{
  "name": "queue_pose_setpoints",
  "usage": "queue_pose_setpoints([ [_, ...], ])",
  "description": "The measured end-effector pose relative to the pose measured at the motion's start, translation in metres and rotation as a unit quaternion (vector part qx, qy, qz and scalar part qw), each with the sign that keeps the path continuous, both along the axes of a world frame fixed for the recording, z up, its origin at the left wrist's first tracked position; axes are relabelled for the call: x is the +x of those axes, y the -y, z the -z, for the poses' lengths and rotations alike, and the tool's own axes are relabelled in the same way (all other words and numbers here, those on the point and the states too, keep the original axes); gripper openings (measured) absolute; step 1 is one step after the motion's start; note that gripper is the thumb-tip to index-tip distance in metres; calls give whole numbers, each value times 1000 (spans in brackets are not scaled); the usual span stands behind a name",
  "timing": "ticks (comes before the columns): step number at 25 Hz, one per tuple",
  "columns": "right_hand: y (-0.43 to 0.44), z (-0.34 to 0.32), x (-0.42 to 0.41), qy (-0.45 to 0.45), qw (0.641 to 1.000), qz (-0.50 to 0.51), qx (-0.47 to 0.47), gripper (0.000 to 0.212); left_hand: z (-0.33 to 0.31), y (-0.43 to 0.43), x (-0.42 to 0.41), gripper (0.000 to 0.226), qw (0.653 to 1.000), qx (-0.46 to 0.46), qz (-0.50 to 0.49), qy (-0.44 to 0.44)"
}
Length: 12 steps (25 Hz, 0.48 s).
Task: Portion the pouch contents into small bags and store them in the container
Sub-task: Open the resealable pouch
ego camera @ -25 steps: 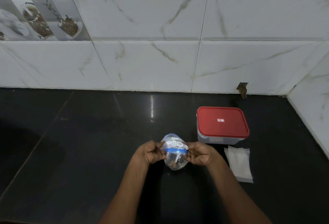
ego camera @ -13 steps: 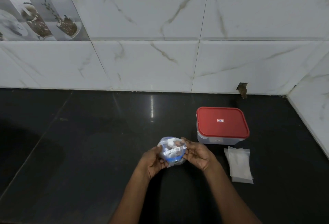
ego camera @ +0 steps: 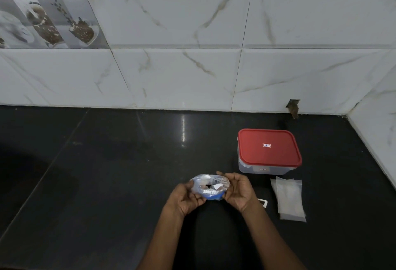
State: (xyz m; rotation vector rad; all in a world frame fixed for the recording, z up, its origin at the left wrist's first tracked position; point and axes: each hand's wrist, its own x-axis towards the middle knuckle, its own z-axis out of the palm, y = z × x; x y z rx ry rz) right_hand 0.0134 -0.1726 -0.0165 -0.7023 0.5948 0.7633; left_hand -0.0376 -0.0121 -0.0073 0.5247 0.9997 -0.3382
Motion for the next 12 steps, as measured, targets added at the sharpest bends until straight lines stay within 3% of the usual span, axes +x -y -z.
queue_pose_setpoints([
  [2, 0, 0, 2, -5, 1000, 5, -3, 31, 0, -3, -3, 21, 999, 14, 31, 21],
  [5, -3, 1, 6, -15, 1000, 12, -2, 30, 1, -3, -8, 28, 997, 3, 48, 59],
  [12, -9, 3, 8, -4, 999, -46, 25, 10, 7, 1, -11, 27, 992, 8, -44, 117],
])
